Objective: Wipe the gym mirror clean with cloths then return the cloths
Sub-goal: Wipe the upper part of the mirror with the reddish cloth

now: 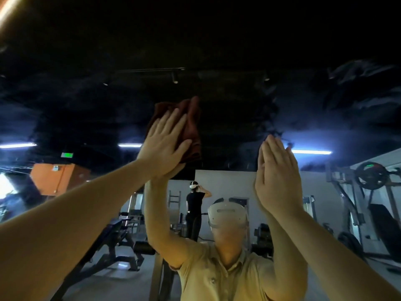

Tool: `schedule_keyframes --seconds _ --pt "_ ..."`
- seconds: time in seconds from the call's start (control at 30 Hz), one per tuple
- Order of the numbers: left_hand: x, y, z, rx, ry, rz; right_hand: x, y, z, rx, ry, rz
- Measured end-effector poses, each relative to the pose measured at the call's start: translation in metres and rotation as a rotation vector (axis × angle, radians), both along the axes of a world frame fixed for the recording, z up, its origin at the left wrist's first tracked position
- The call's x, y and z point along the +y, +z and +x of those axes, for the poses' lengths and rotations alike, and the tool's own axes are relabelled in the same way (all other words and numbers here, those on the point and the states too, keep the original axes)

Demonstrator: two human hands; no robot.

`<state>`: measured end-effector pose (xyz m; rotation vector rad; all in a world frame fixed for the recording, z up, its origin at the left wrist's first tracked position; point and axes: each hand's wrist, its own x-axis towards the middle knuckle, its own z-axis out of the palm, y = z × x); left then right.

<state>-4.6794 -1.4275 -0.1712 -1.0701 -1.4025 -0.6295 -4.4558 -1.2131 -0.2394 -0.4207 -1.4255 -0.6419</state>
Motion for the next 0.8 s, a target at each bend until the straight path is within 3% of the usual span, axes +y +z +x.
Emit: schedule_keyframes --seconds 0.13,0.27,0.47,0.63,0.7,0.8 --pt "-0.045 -0.058 -0.064 -0.234 0.044 0.162 -0.009 -0.004 0.000 -0.005 0.008 -0.040" --pt "-0.028 -0.067 -0.033 -0.521 0.009 0.329 -0.018 -0.005 0.004 -0.061 0.042 -0.094" --pt "0.080 -0.055 0.100 -0.154 -0.050 0.198 -0.021 -0.015 0.033 -0.131 0.245 -0.074" --pt "0.092 -0.100 0.105 0.308 -0.040 -0.191 -0.020 -0.044 0.041 0.050 0.266 -0.094" --pt "0.066 -0.113 0.068 0.308 0.001 -0.203 -0.027 -0.054 0.035 0.013 0.252 -0.071" --pt "0.006 -0.130 0.000 0.042 0.035 -0.081 -0.036 -0.072 0.030 -0.084 0.146 -0.044"
